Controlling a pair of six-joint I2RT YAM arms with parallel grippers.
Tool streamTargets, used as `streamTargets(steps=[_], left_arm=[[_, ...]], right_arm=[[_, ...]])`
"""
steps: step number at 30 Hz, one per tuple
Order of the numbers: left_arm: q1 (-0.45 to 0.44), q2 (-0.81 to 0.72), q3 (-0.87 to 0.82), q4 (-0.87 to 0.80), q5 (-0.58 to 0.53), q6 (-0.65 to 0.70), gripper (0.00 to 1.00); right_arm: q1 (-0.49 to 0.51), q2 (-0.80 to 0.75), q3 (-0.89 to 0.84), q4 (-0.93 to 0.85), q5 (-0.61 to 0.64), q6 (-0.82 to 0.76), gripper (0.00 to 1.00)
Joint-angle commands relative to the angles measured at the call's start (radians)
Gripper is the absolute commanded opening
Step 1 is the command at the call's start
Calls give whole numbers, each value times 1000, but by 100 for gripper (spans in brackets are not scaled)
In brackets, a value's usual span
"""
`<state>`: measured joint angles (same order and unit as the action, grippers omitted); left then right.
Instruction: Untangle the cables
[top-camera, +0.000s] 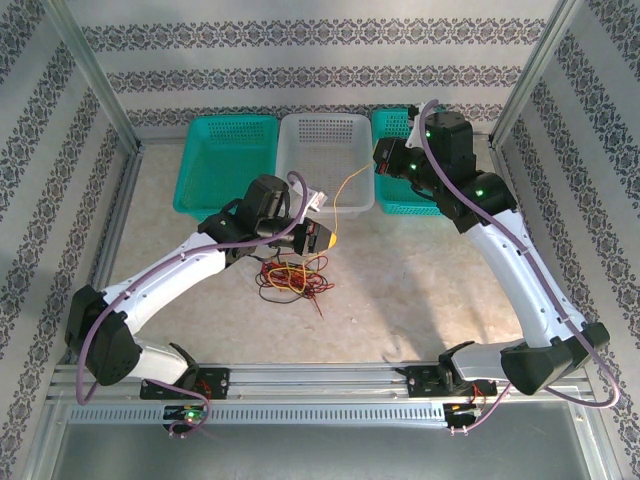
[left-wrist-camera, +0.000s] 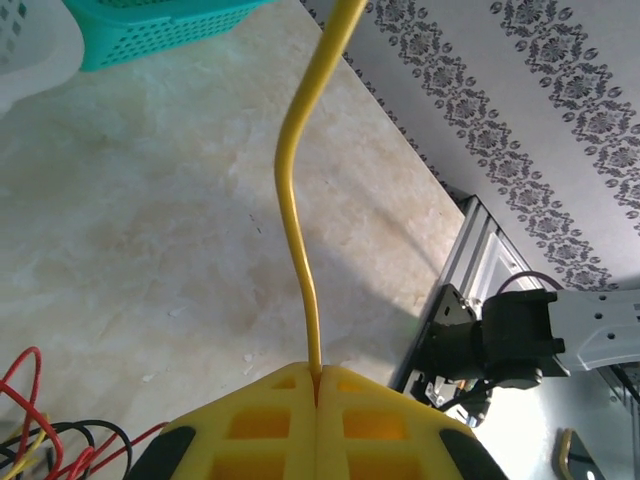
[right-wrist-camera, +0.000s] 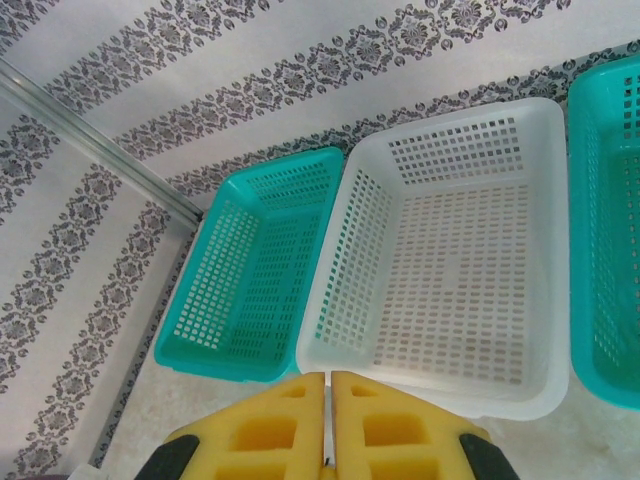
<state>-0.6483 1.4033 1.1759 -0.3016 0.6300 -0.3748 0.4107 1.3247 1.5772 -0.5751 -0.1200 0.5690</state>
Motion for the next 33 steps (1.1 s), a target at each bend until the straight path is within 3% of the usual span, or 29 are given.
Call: streamTargets(steps=[1,2,4,6,7,8,14,18,27,33], left_arm=[[-13,-25,-15,46,-71,-8,0],[-13,-31,-16,44,-97,0,0],[-10,-45,-18,36,-154,13,0],[6,-57,-12,18,-219,36,0],[23,-61,-3,3,-262,48,0],[44,-64,5,-12,-306,61,0],[286,-17,89,-47,-406,81,0],[401,82,183,-62,-449,120,0],[520,343,429,-40,-512,190,0],[538,508,587,-43,-523,245,0]], right_arm=[[11,-13,18,27,12,-1,0],[11,-15,18,24,17,-1,6],[11,-19,15,15,40,-6,31],[11,-26,11,-6,70,-18,41],[10,-35,3,-20,93,-25,55],[7,-49,-13,-28,115,-28,59],[-59,-203,-210,-23,136,24,62],[-106,-319,-339,-45,114,45,65],[-108,-453,-542,-69,39,86,64],[-75,-476,-612,-42,30,124,64]])
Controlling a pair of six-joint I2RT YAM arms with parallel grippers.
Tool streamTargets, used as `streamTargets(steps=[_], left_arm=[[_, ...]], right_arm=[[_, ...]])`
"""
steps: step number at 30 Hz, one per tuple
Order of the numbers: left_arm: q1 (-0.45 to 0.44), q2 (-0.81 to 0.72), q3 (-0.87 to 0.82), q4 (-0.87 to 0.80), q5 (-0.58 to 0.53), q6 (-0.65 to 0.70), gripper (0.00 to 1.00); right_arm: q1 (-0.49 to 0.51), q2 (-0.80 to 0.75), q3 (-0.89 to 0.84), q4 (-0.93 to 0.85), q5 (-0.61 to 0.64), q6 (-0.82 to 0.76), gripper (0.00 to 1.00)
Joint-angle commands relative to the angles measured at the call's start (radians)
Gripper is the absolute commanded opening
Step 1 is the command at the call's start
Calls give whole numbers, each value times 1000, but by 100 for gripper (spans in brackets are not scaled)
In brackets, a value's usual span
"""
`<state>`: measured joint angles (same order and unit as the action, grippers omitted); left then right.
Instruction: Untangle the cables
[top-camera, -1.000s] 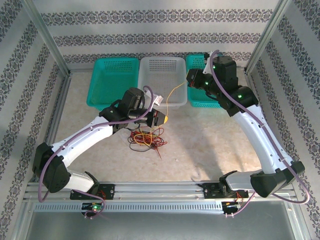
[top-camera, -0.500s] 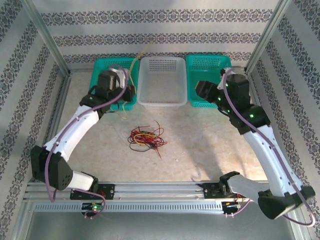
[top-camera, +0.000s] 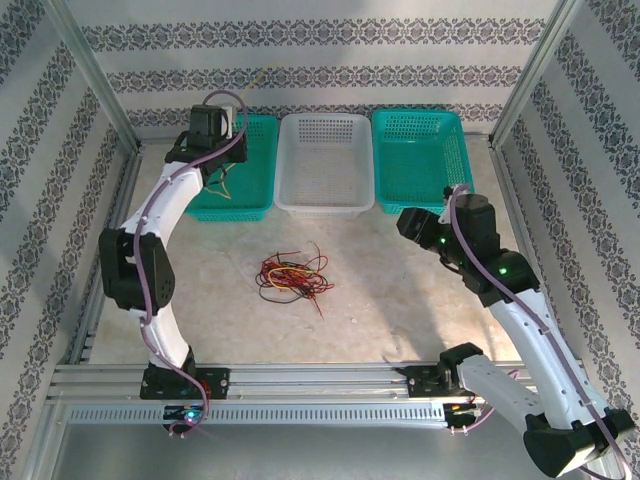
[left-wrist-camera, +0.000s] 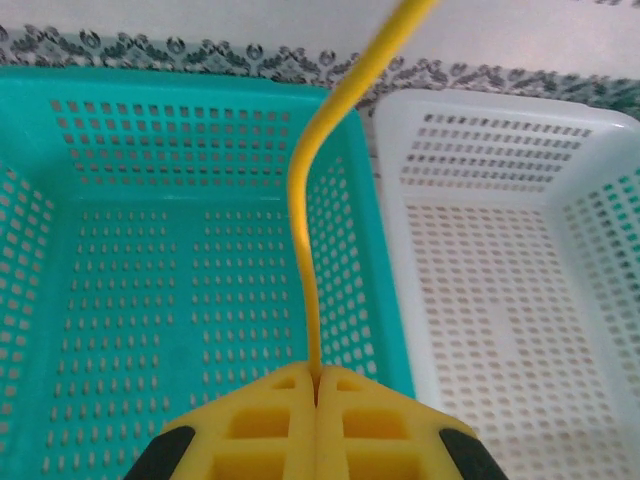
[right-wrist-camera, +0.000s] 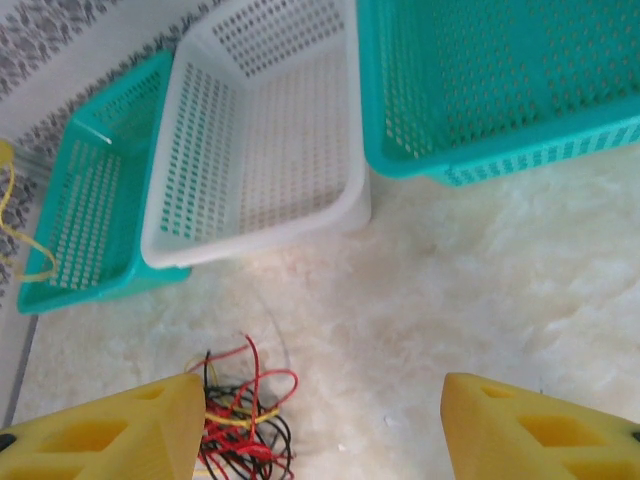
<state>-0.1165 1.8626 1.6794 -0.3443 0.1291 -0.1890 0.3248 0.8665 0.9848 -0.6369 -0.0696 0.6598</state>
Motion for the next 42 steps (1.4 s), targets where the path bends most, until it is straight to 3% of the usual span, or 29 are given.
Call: streamTargets(steps=[1,5,7,9,13,22,27,31,36,42], left_arm=[[6,74,108,-15,-34,71,0],[9,170,179,-73,-78,82,1],[14,195,182,-82,-83,59,26],[15,200,166,-76,-101,30,45],[18,176,140,-65,-161,-23,59],[19,-60,40,-60,-121,-176,60],[14,-263,-174,-63,47,-296,55],[-18,-417,-381,-93,216,-322,48],[-133,-635,-663,-152,308,-313,43],[-291,-774,-868,-214,284,-358,36]], right_arm=[[15,-16,-22,20,-21,34,64],[19,1,-20,22,-19,29,63],[19,11,-20,26,-21,27,63],[20,23,-15,32,-22,27,63],[28,37,-6,39,-21,27,62],[102,60,14,25,40,36,62],[243,152,54,-3,135,12,61],[337,244,55,39,127,16,61],[452,383,49,119,101,31,59],[504,535,59,180,86,79,56]])
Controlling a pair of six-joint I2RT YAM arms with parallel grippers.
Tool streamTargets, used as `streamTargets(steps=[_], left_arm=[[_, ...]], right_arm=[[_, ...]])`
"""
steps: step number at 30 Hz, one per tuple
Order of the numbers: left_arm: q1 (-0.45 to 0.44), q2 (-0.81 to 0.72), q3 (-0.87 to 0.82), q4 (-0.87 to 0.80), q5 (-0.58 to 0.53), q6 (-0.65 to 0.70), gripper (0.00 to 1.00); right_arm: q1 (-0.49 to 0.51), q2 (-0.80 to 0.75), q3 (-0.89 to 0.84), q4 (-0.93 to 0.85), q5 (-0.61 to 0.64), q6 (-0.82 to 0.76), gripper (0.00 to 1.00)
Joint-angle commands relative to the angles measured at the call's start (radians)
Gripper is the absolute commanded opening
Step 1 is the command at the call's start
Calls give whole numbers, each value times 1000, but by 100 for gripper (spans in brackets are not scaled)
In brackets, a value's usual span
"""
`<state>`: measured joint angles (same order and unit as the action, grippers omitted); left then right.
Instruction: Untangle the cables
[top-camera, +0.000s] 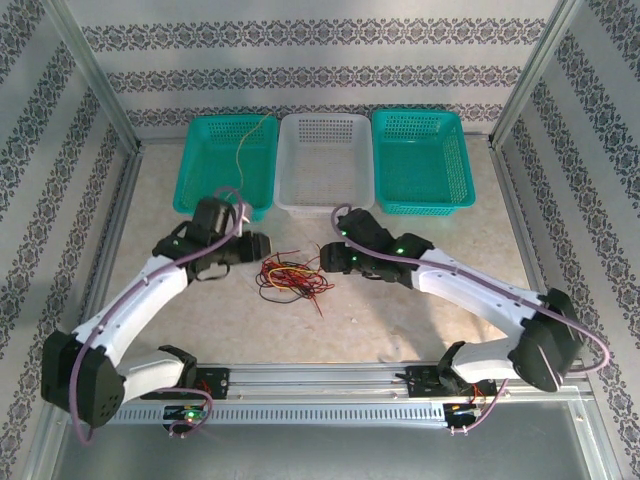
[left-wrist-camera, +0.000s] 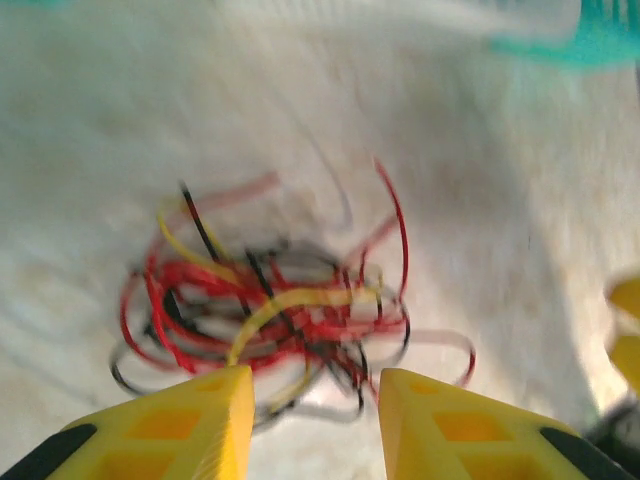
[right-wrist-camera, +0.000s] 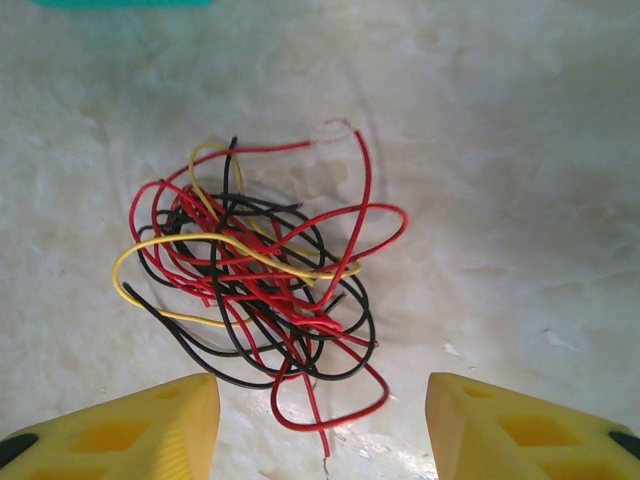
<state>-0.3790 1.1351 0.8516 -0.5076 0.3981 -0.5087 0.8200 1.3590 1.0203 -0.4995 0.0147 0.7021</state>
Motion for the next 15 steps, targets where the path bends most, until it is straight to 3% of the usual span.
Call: streamTargets(steps=[1,6,11,15], left_arm=[[-34,-57,-57,-54,9,-48,36],[-48,-46,-120,-37,-4,-70,37],[-53,56,-159,101,49,-124,37],[-55,143,-152,177,56,-140,30]], right_arm=[[8,60,27,48,2,44,55],[4,148,54,82,-19,36,53],[-11,216,83,85,-54,31,50],[-19,205,68,106,-50,37,50]])
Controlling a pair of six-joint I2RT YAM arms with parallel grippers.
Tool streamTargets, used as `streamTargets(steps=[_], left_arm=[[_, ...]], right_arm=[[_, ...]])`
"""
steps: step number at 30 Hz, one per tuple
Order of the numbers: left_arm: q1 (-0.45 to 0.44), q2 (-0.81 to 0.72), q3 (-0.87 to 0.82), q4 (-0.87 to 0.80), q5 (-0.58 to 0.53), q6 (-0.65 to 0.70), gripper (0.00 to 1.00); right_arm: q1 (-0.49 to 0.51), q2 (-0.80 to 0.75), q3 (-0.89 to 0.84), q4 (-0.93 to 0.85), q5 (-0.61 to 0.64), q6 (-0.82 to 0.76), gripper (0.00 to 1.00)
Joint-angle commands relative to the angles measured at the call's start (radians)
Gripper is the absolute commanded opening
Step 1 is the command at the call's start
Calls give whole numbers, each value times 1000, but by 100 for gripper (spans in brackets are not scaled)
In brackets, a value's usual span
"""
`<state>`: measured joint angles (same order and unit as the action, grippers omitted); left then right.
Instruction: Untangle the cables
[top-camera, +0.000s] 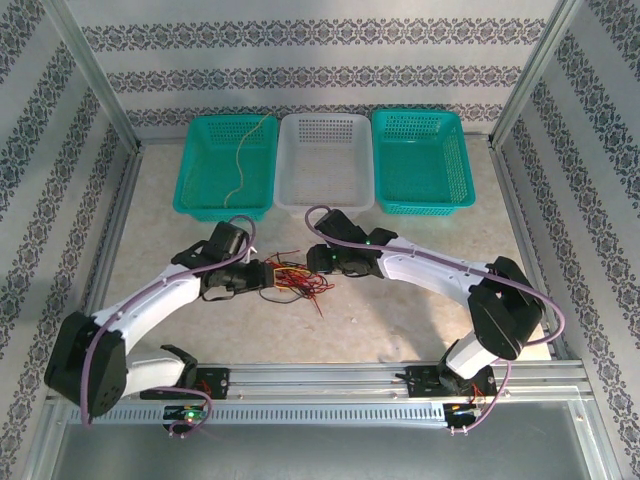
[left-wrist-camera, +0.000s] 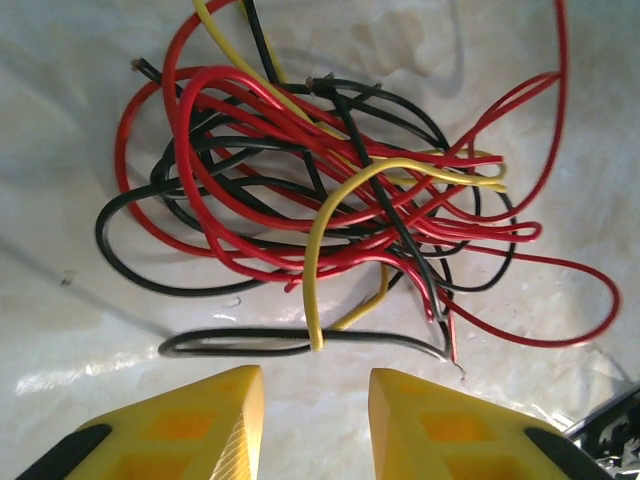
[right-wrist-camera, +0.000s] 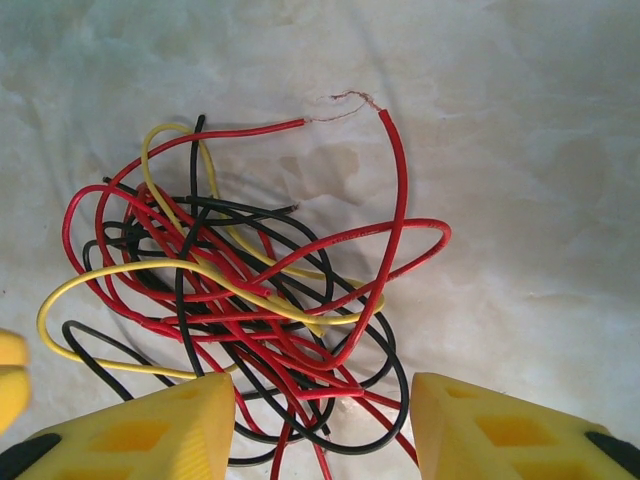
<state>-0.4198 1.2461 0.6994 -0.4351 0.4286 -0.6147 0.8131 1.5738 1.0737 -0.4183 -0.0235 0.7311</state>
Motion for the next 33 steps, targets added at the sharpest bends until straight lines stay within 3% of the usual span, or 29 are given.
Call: streamTargets(steps=[1,7,10,19,33], left_arm=[[-16,45,2,117,18,-36,28],[-22,108,8,169,-14,-37,18],[-39,104,24,164,-14,-38,4],[-187,3,268,-46,-32,34,0],[-194,-27,459,-59,65,4,0]], right_arm=[[-12,-16,10,31,-14,11,50],[-12,-48,-15,32,-12,21,50],[-12,-67,-29,32,-10,21,50],[-12,-152,-49,33,1,-42,57],[-124,-408,-137,7,12,-81,70]])
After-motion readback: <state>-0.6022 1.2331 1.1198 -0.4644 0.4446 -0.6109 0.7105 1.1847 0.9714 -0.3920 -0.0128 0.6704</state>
